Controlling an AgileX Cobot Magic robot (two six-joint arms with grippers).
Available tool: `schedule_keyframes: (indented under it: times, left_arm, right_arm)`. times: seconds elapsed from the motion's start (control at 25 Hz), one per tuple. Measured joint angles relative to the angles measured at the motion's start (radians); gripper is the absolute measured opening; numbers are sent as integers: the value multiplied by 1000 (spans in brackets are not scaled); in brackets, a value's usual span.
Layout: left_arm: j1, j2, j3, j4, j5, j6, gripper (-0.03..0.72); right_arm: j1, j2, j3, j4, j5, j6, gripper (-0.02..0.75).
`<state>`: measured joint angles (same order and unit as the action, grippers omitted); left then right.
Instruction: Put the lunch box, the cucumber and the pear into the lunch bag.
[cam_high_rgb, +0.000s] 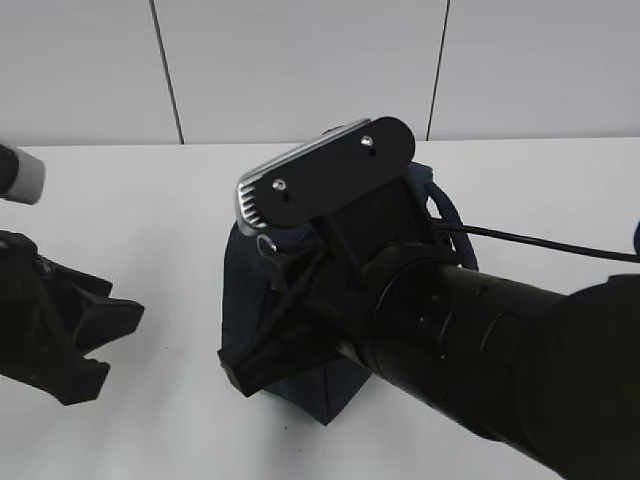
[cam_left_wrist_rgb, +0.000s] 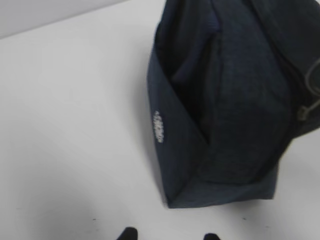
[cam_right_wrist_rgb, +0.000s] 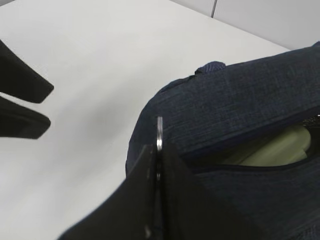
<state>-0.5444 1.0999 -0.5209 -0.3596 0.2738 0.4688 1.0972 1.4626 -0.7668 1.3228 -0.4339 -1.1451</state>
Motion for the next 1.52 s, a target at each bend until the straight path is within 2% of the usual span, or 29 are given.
schedule_keyframes:
  times: [0.16,0.32,0.4,0.56,0.72,1.04,1.4,1.52]
  left_arm:
    - [0,39,-71,-317,87,341,256]
    - [13,68,-93,-498,87,598,256]
    - [27,97,-94,-603,137,764,256]
    - [97,161,-94,-865,213,1051,275]
    - [151,174,-94,-967,209,1255,289]
    - [154,259,-94,-1015,263,1368,289]
    - [154,363,-97,-1168,280,1507,306]
    - [154,373,-106,-1178,294,1522,306]
  right_arm:
    - [0,0,0,6,0,-5,6]
    - [0,0,0,7,-2,-7,6]
    - [0,0,0,8,-2,-7,6]
    - [0,0,0,8,-2,-7,6]
    - [0,-1,0,8,6,-9,6]
    - [0,-2,0,13,7,-9,6]
    - [0,-2,0,18,16,-9,6]
    - [0,-4,0,19,28,-9,6]
